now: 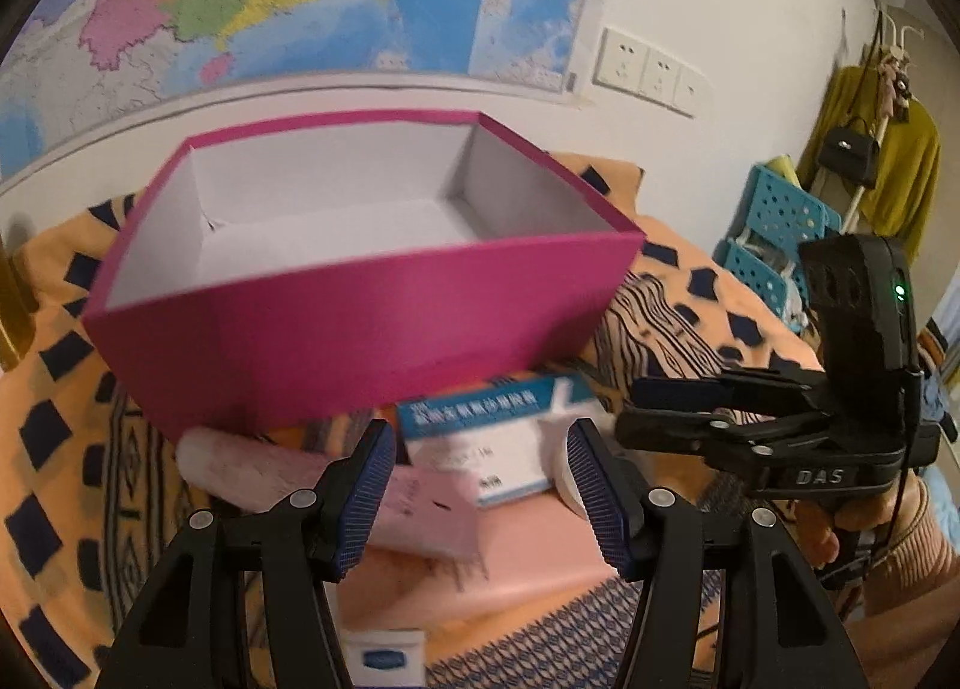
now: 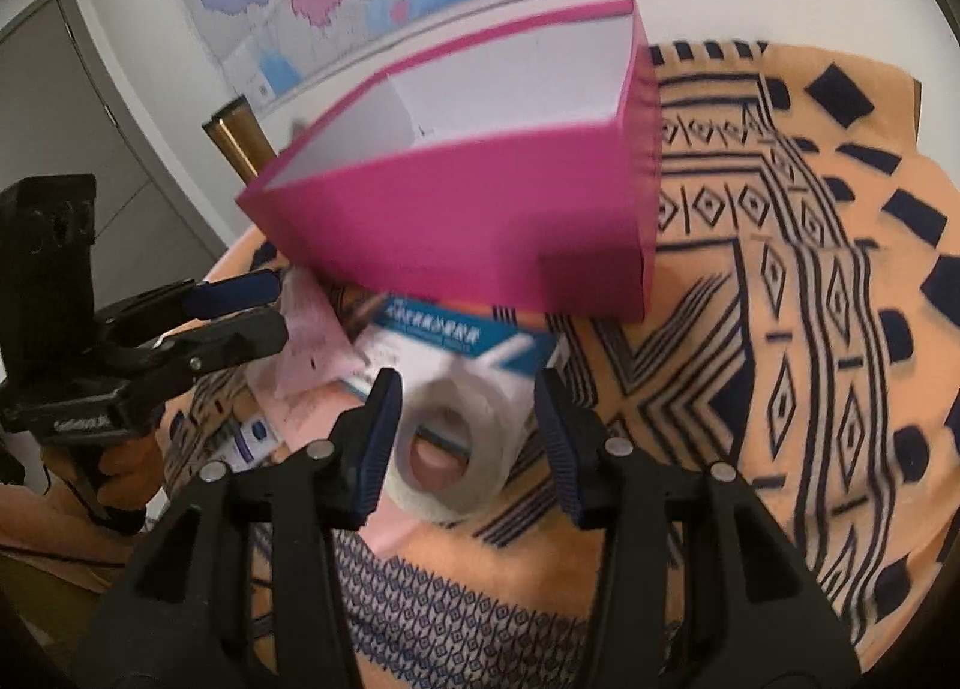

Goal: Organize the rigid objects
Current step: 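Grasp the white tape roll by its rim with the right gripper, then carry the tape roll into the pink box and release it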

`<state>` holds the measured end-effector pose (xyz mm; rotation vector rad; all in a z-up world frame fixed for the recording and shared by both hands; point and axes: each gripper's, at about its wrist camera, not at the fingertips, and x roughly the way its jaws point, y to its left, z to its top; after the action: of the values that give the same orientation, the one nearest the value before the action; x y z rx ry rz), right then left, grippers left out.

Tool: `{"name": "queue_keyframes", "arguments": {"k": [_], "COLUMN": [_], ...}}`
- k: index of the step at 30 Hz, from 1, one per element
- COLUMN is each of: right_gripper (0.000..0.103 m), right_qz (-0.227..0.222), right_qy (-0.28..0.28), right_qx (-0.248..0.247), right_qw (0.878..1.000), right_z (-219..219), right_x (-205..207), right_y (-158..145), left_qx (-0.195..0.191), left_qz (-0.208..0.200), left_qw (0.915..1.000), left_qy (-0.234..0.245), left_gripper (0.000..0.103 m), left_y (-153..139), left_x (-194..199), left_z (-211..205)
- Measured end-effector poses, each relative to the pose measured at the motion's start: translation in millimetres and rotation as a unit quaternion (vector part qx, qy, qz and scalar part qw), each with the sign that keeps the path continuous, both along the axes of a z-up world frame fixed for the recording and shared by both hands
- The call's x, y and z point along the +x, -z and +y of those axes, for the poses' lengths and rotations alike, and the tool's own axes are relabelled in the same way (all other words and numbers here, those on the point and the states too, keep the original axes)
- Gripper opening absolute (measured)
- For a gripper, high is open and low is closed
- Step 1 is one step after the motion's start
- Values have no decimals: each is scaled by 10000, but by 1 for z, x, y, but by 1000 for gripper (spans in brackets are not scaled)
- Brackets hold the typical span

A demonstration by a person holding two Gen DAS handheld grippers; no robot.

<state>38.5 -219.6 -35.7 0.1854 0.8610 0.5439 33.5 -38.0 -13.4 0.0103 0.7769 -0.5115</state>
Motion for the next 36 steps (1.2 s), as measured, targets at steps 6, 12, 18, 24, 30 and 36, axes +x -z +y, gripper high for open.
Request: {"name": "queue_keyframes", "arguments": {"k": [6,12,18,24,30,36], "right_gripper": [48,34,19,19,19,19], "right_qz": [98,150,174,100,-116,-317], "right_qy": [7,-12,59,153,244,179], "right_qx": [-159,-331,-563,-515,-414,-373], "right_qw": [9998,9993,9982,9985,9988,9986], "right_z": [3,10,12,7,3,9], "right_x": [-2,-1,0,-3,-7,-7], "right_y": [8,12,15,9,-8,-22], "left_qx": [-64,-37,-86,-132,-276,-462], "left_qz": [218,288,405,485,616,584], "left_qw": [9997,9993,9985,9975,9946,9934], "left_qy": [113,245,344,506,791,875], "left_gripper": [61,61,60,53,41,31], "left_y": [12,16,20,21,20,10], "left_x": [-5,-8,-7,-6,-7,-6], "left_z": [-9,-17,-23,-28,-35,-34]}}
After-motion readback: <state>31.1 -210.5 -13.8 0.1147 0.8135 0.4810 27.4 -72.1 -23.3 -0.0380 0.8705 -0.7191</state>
